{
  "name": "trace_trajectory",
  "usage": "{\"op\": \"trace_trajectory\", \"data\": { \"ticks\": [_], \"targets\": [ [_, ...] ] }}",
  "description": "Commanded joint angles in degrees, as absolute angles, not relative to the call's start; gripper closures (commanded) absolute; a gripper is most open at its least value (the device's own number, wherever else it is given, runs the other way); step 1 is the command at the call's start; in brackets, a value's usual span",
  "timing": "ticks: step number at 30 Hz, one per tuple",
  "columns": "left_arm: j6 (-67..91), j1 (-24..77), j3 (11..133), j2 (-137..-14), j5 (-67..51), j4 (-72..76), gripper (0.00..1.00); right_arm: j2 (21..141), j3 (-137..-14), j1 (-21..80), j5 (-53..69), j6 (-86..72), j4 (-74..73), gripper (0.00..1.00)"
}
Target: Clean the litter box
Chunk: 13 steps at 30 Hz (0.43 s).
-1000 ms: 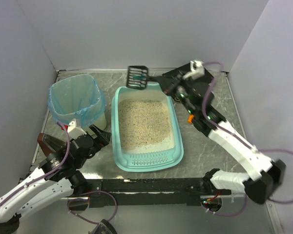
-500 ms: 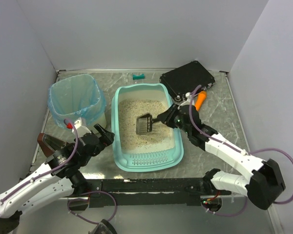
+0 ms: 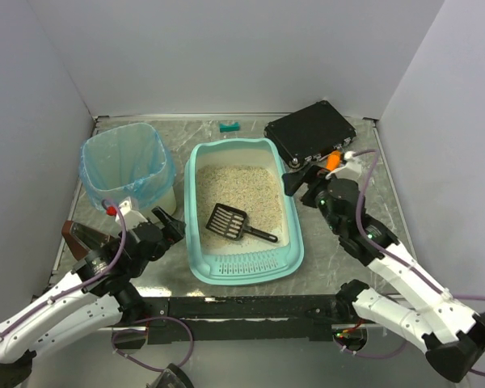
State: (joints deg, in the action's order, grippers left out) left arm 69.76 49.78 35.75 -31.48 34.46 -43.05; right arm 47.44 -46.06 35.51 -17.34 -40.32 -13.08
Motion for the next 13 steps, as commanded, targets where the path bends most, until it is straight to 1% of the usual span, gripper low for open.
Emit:
{"op": "trace_trajectory", "data": {
  "ticks": [1,5,13],
  "targets": [
    [70.4,49.8,40.1,-31.9,37.8,-45.7,0.03,43.9,-50.7,35.7,-30.4,-32.2,-23.7,0.00],
    [70.7,49.8,41.3,-31.4,39.5,-47.6,0.03,39.7,-49.5,35.6,-40.1,-33.1,-29.4,0.00],
    [71.7,49.8,40.7,-29.3,40.2,-48.7,0.03,28.3,-42.0,35.7,-42.3,-31.8,-25.4,0.00]
  ]
}}
